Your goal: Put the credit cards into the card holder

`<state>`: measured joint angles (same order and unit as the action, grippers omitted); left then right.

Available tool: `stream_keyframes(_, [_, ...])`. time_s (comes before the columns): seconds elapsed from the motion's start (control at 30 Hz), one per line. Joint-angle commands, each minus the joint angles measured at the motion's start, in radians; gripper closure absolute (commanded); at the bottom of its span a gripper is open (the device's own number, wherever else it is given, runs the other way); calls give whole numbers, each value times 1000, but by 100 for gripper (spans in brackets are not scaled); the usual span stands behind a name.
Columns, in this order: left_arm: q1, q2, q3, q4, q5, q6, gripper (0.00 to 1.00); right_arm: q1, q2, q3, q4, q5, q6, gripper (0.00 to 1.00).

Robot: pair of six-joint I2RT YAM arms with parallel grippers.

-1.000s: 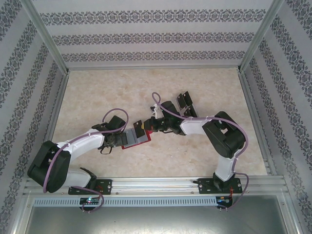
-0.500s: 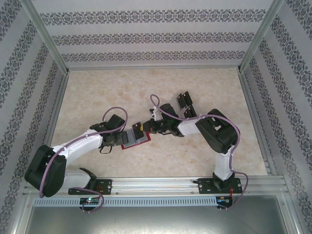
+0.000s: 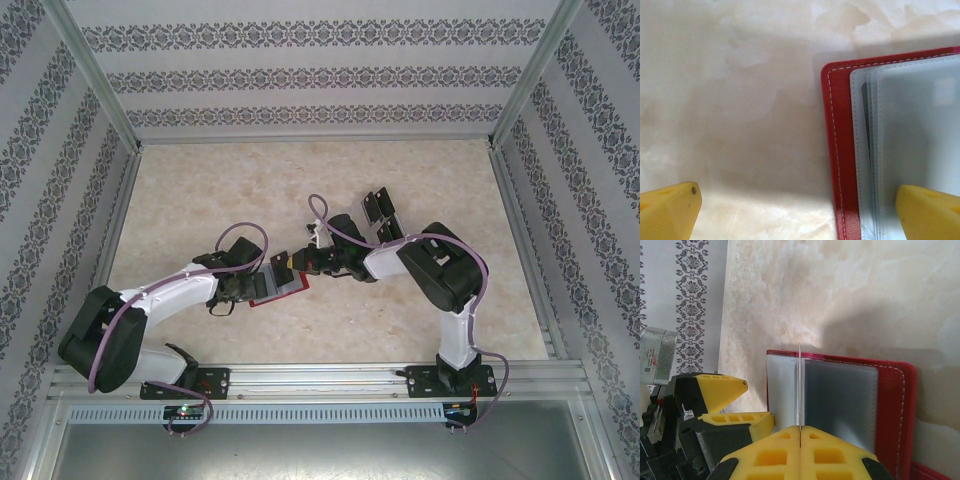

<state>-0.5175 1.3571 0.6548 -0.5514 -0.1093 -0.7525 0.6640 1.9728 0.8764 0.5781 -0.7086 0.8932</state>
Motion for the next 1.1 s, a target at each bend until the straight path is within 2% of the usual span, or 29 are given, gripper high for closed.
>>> stream_keyframes(0.0, [-9,-2,-34,-39,-41,-21,0,12,22,-4,42,-30,10,100])
stream_keyframes(1.07, [-9,-6,-45,-38,-49,-27,0,39,89,15,55,-103,-8,100])
